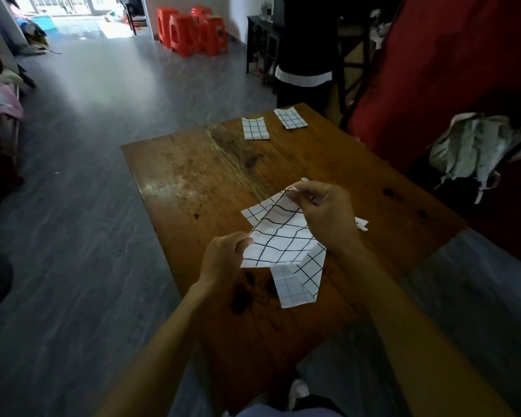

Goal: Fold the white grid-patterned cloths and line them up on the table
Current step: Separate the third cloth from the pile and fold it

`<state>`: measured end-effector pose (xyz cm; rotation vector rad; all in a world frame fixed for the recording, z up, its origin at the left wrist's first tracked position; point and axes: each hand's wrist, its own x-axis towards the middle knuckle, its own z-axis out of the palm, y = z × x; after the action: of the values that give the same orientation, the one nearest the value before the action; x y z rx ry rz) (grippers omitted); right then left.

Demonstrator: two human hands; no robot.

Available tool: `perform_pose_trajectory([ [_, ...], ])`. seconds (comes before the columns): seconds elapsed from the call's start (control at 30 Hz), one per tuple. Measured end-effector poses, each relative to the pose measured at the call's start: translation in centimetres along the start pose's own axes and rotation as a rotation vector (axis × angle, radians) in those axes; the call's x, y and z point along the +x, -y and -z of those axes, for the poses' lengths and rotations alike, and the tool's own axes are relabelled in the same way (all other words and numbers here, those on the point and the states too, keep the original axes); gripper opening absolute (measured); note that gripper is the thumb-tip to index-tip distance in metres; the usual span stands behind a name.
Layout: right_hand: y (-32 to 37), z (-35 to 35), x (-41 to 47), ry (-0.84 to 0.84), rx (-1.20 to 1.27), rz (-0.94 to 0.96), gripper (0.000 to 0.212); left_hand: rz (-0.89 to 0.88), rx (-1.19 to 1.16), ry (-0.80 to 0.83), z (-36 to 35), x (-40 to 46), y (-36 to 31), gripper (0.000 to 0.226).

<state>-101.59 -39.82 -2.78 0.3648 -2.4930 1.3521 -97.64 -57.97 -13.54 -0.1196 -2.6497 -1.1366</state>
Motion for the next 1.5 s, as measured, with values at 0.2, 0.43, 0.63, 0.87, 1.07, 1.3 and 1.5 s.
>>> perform_pose_trajectory([
  [0.2, 0.1, -0.3, -0.9, -0.042, -0.106, 0.055, 0.017, 0.301, 0.196, 0.179, -0.3, -1.9, 3.7, 0.032],
  [0.43, -0.2, -0.7, -1.1, 0.061, -0.202, 0.106, 0.017, 0.213, -0.019, -0.031, 1.5, -0.3, 1.6, 0.02],
  [0.63, 0.0, -1.7, -1.9, 0.184, -0.199, 0.077, 0.018, -0.251, -0.168, -0.027, 2.7, 2.7, -4.1, 0.015],
  [0.87, -0.5, -1.0, -1.3, 0.333, -0.283, 0.047, 0.022, -0.238, -0.215, -0.031, 2.6, 2.7, -3.0, 0.012],
  [1.07, -5.4, -0.2, -0.6, 0.426, -0.278, -0.125, 0.021, 0.026, -0.276, -0.068, 2.9, 3.6, -1.1, 0.009],
  [1.3, -9.2, -1.3, 5.0, 0.547, -0.252, -0.158, 0.017, 0.269, -0.328, 0.067, 1.7, 7.1, 2.3, 0.005],
  [1.5, -14.8, -5.5, 11.5, 0.644, -0.268, -0.19, 0.017, 0.423, -0.249, 0.142, -1.4, 12.4, 5.3, 0.012],
])
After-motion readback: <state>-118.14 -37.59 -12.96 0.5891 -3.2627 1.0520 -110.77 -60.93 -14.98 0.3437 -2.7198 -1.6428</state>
